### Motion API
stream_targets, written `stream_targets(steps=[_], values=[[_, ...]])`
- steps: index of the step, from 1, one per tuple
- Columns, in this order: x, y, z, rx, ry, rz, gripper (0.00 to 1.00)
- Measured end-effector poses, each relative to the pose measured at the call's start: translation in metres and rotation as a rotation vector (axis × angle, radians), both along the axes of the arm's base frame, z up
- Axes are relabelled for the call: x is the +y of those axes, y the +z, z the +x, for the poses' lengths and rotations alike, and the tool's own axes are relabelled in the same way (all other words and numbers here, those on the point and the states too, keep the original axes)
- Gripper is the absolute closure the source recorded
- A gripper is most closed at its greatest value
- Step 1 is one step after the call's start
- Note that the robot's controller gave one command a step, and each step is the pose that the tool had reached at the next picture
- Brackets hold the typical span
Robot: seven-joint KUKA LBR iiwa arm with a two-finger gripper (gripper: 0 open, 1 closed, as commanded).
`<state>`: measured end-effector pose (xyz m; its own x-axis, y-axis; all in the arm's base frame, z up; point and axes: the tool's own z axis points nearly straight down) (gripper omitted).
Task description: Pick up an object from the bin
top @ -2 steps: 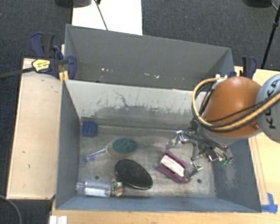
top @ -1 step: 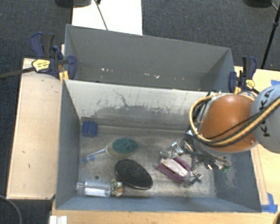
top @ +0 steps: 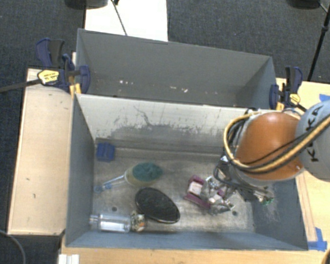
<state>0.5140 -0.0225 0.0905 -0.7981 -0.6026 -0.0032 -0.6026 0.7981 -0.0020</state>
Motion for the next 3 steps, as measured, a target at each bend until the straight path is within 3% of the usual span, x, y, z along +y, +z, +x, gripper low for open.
stream_targets(steps=[1, 2, 3], values=[[0.001, 0.07, 0.0, -0.006, 0.032, 0.0, 1.0], [0.001, 0.066, -0.002, 0.002, 0.031, 0.001, 0.0], [0.005, -0.02, -0.017, -0.004, 0.022, 0.002, 0.0]])
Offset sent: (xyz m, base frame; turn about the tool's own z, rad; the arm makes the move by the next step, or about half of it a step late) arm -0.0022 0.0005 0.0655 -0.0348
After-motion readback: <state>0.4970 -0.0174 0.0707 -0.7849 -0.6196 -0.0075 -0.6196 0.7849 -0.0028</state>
